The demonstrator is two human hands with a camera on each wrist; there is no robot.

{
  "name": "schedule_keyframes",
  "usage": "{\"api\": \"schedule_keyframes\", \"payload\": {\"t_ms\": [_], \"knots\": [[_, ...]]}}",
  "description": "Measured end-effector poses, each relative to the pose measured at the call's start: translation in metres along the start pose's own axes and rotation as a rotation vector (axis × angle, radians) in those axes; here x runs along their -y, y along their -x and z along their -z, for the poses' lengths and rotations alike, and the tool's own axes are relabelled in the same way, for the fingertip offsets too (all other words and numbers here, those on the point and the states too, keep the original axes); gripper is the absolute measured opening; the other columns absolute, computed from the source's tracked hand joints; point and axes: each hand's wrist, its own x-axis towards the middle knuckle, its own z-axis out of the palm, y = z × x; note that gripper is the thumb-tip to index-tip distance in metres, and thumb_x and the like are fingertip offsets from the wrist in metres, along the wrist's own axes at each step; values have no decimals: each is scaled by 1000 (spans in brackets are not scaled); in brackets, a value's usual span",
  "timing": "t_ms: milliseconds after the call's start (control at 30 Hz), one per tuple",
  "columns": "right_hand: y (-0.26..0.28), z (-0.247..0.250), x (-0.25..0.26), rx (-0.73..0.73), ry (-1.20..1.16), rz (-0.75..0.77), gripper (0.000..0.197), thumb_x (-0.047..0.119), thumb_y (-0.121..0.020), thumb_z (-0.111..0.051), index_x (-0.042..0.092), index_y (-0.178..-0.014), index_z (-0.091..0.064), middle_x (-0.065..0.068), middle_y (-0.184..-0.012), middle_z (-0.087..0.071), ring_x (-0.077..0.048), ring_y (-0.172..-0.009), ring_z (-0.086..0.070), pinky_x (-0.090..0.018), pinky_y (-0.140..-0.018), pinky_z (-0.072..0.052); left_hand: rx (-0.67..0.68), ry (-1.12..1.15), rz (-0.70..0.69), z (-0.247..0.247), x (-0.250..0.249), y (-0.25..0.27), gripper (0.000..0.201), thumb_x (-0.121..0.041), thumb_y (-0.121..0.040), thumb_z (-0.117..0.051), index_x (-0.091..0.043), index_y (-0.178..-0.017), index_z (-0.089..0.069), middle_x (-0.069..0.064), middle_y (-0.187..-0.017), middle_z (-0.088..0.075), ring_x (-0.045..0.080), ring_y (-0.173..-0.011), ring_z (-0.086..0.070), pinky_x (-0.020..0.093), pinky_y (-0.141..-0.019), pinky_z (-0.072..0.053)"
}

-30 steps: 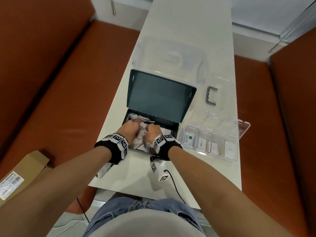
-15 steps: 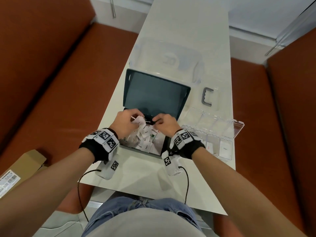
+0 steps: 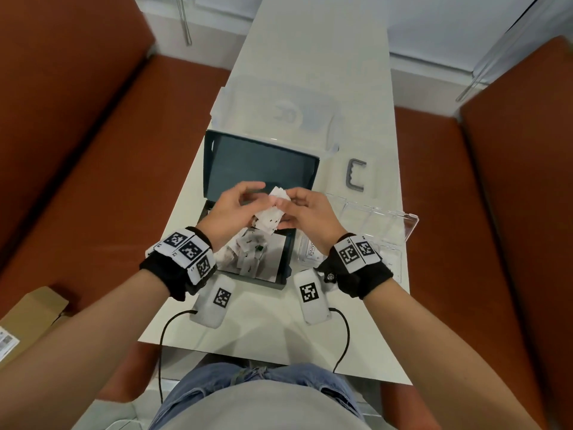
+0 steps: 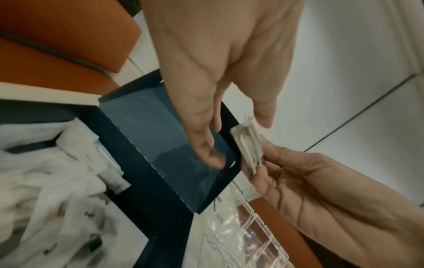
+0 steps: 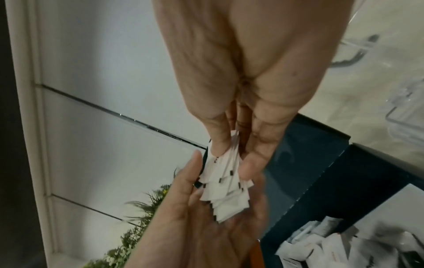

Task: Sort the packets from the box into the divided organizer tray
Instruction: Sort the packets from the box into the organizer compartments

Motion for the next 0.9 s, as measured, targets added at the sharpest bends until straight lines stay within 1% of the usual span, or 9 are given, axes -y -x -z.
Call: {"api": "schedule_keyframes", "payload": {"t_ms": [33,100,167,233,300,400,567,733,900], "knots": [[1,2,2,-3,-38,1,18,5,-93,-58,-5,-107,-60,-18,-92,-67,-24,-78,-68,-34,-72,-60,47,102,87,-5,-2,1,37,-33,-92,-64,-16,-124,-59,9,-115,-66,9,-89,-68,26,-72,-57],[4,7,4,-13,-55,11,18,3,-94,-56,-7,-108,-60,-21,-96,-66,-27,-81,-68,-36,-74,-60,184,294,230,-13,-5,3,40,-44,-97,-52,-14,-121,-62,16,-116,-67,20,-97,-70,42,-83,-58],[7,12,5,-25,23,35,19,2,-93,-57,-8,-109,-62,-22,-98,-67,-28,-85,-66,-42,-81,-57,305,404,292,-20,-7,5,47,-46,-100,-42,-11,-123,-62,17,-116,-68,30,-107,-67,48,-88,-56],[11,19,6,-36,129,64,19,3,-92,-59,-4,-108,-66,-18,-95,-68,-24,-83,-66,-43,-84,-55,367,431,298,-28,-10,8,42,-37,-102,-40,-7,-125,-59,20,-116,-67,34,-108,-66,45,-85,-57],[16,28,8,-43,187,88,20,3,-90,-62,1,-110,-68,-15,-90,-67,-20,-78,-64,-37,-80,-56,390,413,280,-36,-13,9,31,-20,-101,-43,-4,-125,-57,21,-116,-67,35,-107,-66,41,-84,-58],[21,44,9,-70,216,101,28,0,-85,-67,4,-112,-67,-8,-78,-59,-17,-68,-58,-27,-72,-56,383,386,250,-44,-14,9,29,-1,-100,-42,0,-126,-55,23,-117,-66,35,-106,-67,38,-85,-58],[27,68,9,-152,220,73,27,-3,-81,-70,2,-107,-69,-6,-82,-58,-21,-76,-60,-35,-82,-56,365,401,242,-54,-14,8,27,-2,-98,-48,0,-124,-55,23,-117,-66,35,-105,-67,36,-85,-58],[32,85,9,-178,207,59,22,-3,-83,-67,2,-104,-69,-10,-87,-66,-16,-75,-61,-25,-71,-57,333,377,210,-65,-12,3,27,5,-95,-51,-3,-119,-59,17,-112,-70,30,-100,-69,31,-76,-59],[34,104,7,-244,141,12,16,-4,-84,-64,4,-97,-71,-11,-83,-67,-13,-65,-58,-20,-61,-54,334,346,180,-72,-10,-2,31,5,-93,-54,-5,-121,-59,15,-115,-69,30,-103,-68,32,-77,-59]]}}
